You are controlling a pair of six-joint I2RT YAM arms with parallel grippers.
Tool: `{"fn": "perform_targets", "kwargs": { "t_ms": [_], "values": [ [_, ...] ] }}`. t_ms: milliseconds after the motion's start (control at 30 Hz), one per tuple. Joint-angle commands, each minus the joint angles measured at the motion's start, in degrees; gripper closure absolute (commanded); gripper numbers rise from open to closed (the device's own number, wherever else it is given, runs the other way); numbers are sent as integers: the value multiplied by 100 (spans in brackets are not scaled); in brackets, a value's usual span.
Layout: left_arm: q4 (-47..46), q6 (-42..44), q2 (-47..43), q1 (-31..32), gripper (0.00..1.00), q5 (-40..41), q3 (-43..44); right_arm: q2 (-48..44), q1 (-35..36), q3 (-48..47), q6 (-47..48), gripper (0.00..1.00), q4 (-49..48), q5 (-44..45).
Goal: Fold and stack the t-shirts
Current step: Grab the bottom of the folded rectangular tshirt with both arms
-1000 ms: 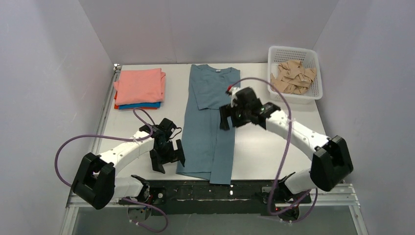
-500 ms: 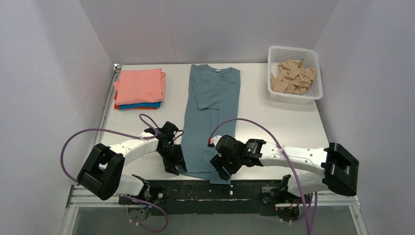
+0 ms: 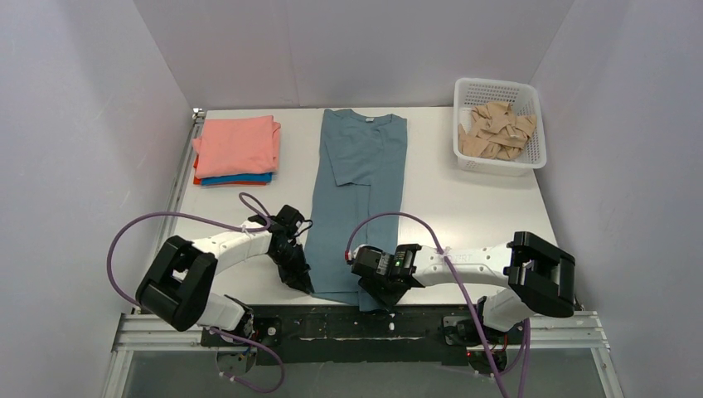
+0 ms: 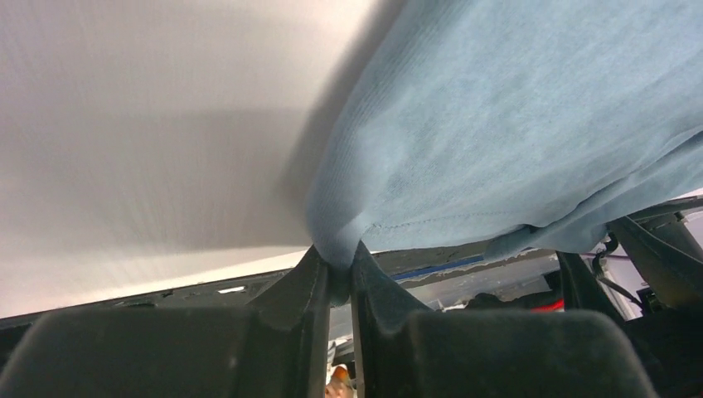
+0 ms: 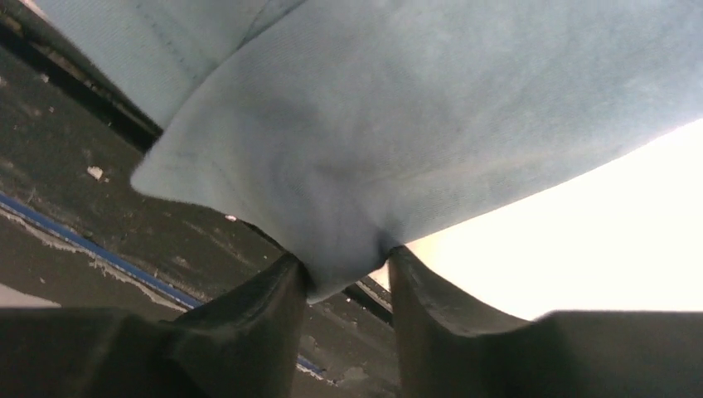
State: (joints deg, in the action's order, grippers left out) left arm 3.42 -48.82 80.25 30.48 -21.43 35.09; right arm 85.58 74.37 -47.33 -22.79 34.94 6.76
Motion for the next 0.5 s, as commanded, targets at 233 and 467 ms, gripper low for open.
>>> {"fn": "perform_targets", "kwargs": {
  "t_ms": [233,467],
  "values": [
    [1126,-299,-866,20,100,66,-401,-638,51,265,-185,97,43,-1238],
    [1492,-637,-2142,298,100,167,-719,-1331,45,396,-398,99,126,-1614]
  ]
}}
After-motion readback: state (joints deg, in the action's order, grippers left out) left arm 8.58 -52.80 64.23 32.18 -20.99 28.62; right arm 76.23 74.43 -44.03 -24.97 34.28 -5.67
